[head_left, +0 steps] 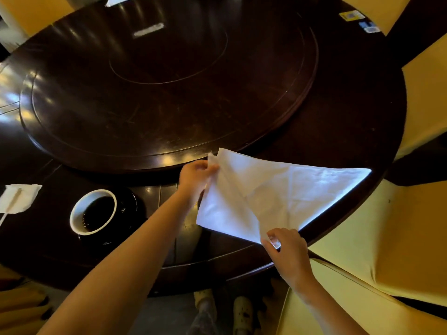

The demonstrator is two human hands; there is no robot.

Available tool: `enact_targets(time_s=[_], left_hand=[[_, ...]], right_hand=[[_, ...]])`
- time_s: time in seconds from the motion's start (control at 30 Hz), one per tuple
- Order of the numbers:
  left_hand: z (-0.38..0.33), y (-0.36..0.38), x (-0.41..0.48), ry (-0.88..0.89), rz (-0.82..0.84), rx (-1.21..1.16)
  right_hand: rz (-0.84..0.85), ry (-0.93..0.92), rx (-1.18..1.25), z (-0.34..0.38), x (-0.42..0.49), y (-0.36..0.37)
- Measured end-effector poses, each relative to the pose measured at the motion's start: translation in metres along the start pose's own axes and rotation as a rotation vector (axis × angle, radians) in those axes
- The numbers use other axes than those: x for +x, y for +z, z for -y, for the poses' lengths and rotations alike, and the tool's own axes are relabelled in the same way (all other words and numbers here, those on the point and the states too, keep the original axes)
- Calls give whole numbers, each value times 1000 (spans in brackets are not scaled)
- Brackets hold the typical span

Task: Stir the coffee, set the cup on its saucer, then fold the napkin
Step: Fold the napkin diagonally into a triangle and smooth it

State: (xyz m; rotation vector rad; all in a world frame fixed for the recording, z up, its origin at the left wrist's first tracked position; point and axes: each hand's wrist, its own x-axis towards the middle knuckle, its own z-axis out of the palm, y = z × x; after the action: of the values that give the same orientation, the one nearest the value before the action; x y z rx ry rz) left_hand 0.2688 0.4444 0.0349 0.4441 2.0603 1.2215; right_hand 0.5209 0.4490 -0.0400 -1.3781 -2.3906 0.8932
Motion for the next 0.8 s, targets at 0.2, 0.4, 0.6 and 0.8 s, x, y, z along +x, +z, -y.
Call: enact_targets(time_s=[0.2,0.4,0.6,0.8], left_hand=[[6,35,39,-46,-199,95],[22,47,34,13,-308,252],[43,38,14,29,-238,133],[29,19,15,-130,-29,155]], right_hand=[[-120,149,-134,5,2,3],[-152,199,-113,7,1,6],[-133,216,-90,8,0,6],[-73,193,-39,7,6,-4]])
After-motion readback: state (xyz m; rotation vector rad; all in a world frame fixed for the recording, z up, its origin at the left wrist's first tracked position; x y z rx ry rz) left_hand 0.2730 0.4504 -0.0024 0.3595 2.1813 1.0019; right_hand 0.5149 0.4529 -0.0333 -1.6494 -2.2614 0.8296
